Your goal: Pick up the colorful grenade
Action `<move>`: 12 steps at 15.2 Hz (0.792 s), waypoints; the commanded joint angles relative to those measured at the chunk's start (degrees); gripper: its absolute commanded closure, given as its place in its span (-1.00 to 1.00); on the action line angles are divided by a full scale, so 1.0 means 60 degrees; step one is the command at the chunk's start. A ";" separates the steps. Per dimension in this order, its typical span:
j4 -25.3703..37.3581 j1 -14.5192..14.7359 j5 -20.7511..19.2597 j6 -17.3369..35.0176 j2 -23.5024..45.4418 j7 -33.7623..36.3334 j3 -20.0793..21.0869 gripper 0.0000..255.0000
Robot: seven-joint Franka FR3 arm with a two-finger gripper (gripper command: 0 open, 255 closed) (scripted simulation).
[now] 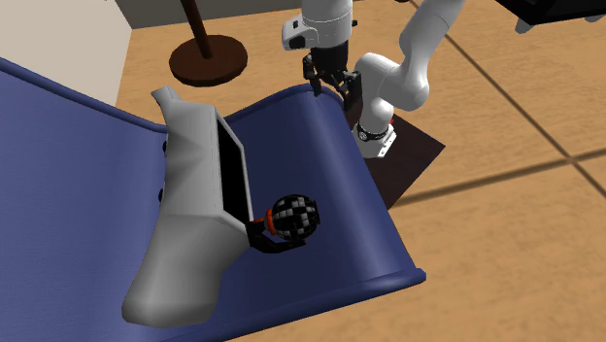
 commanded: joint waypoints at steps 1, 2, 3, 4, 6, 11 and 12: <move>0.0000 0.0000 0.0000 0.0000 0.0000 0.0000 0.0000 -1.00; 0.0057 -0.0006 0.0246 0.0245 0.0236 0.0262 0.0053 -1.00; 0.0123 -0.0012 0.0486 0.0492 0.0478 0.0514 0.0103 -1.00; 0.0199 -0.0015 0.0721 0.0739 0.0723 0.0758 0.0150 -1.00; 0.0378 -0.0020 0.1176 0.1231 0.1227 0.1221 0.0235 -1.00; 0.0983 -0.0012 0.2231 0.2426 0.2536 0.2246 0.0385 -1.00; 0.1131 -0.0008 0.2431 0.2655 0.2803 0.2431 0.0404 -1.00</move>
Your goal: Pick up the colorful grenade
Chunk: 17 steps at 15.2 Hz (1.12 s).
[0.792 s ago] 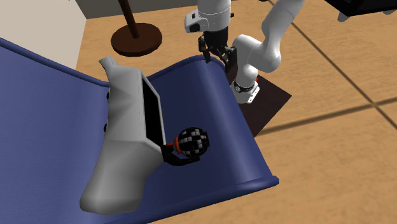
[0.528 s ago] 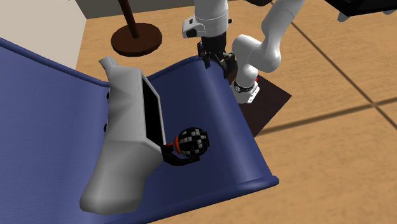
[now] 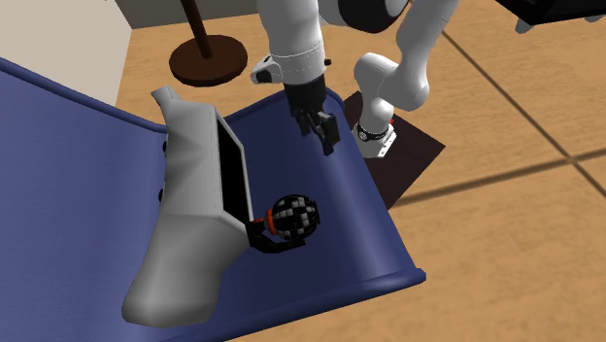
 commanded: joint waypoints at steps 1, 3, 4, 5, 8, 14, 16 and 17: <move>0.0285 0.0015 0.0430 0.0518 0.0565 0.0404 0.0057 -1.00; 0.0621 0.0022 0.0816 0.0951 0.1106 0.0743 0.0079 -1.00; 0.0801 0.0026 0.1005 0.1159 0.1378 0.0905 0.0084 -1.00; 0.0989 0.0029 0.1192 0.1362 0.1650 0.1062 0.0086 -1.00; 0.1597 0.0036 0.1743 0.1933 0.2466 0.1505 0.0074 -1.00; 0.3005 0.0010 0.2820 0.2906 0.4098 0.2301 -0.0009 -1.00; 0.3307 -0.0006 0.3026 0.3069 0.4415 0.2448 -0.0030 -1.00; 0.3202 0.0000 0.3060 0.3172 0.4429 0.2382 -0.0026 -1.00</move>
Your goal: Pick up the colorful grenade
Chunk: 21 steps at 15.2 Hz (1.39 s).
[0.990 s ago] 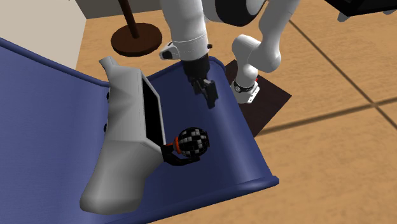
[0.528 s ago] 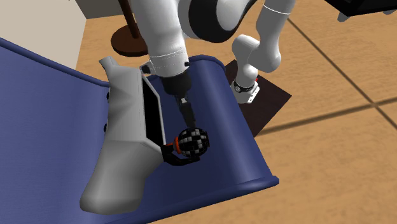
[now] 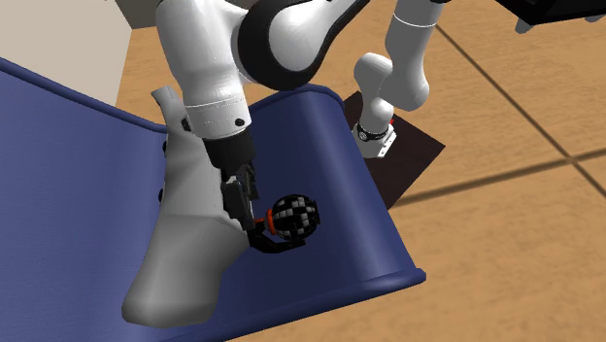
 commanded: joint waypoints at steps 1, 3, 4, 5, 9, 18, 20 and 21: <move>-0.0095 0.0002 0.0107 0.0189 0.0072 -0.0057 -0.0001 -1.00; -0.0293 0.0014 0.0180 0.0393 0.0109 -0.0193 0.0008 -1.00; -0.0389 0.0019 0.0217 0.0494 0.0131 -0.0262 0.0012 -1.00; -0.0483 0.0025 0.0256 0.0595 0.0154 -0.0331 0.0017 -1.00; -0.0606 0.0036 0.0315 0.0745 0.0203 -0.0430 0.0025 1.00; -0.0626 0.0034 0.0320 0.0753 0.0195 -0.0442 0.0024 1.00; -0.0444 0.0023 0.0240 0.0552 0.0144 -0.0301 0.0015 1.00; -0.0349 0.0017 0.0201 0.0451 0.0121 -0.0232 0.0011 1.00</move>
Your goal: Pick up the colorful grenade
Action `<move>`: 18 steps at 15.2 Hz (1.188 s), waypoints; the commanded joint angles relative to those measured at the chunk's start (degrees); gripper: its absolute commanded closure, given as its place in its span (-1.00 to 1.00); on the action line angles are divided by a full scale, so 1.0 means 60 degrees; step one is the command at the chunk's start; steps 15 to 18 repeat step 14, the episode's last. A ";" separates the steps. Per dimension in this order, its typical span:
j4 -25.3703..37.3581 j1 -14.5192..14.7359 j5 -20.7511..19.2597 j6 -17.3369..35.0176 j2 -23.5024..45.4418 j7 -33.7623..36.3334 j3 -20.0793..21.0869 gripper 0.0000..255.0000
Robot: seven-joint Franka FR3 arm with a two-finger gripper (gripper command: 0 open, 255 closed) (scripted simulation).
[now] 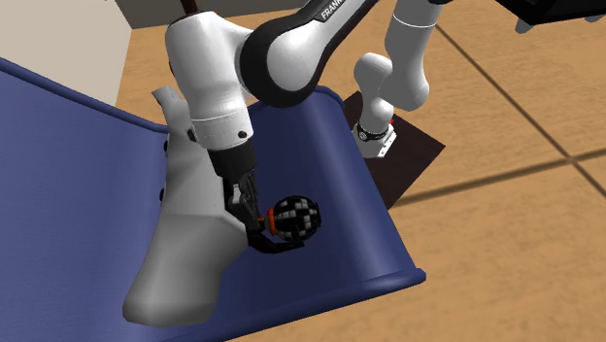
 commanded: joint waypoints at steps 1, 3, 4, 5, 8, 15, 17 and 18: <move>0.0203 -0.0015 -0.0073 -0.0199 -0.0032 0.0129 -0.0013 1.00; 0.0403 -0.0027 -0.0144 -0.0403 -0.0068 0.0264 -0.0022 1.00; 0.0507 -0.0032 -0.0178 -0.0506 -0.0083 0.0331 -0.0026 1.00; 0.0612 -0.0038 -0.0211 -0.0609 -0.0096 0.0397 -0.0030 1.00; 0.0943 -0.0054 -0.0303 -0.0922 -0.0123 0.0591 -0.0043 1.00; 0.1434 -0.0077 -0.0415 -0.1362 -0.0131 0.0853 -0.0061 1.00; 0.1434 -0.0077 -0.0415 -0.1362 -0.0131 0.0853 -0.0061 1.00; 0.1434 -0.0077 -0.0415 -0.1362 -0.0131 0.0853 -0.0061 1.00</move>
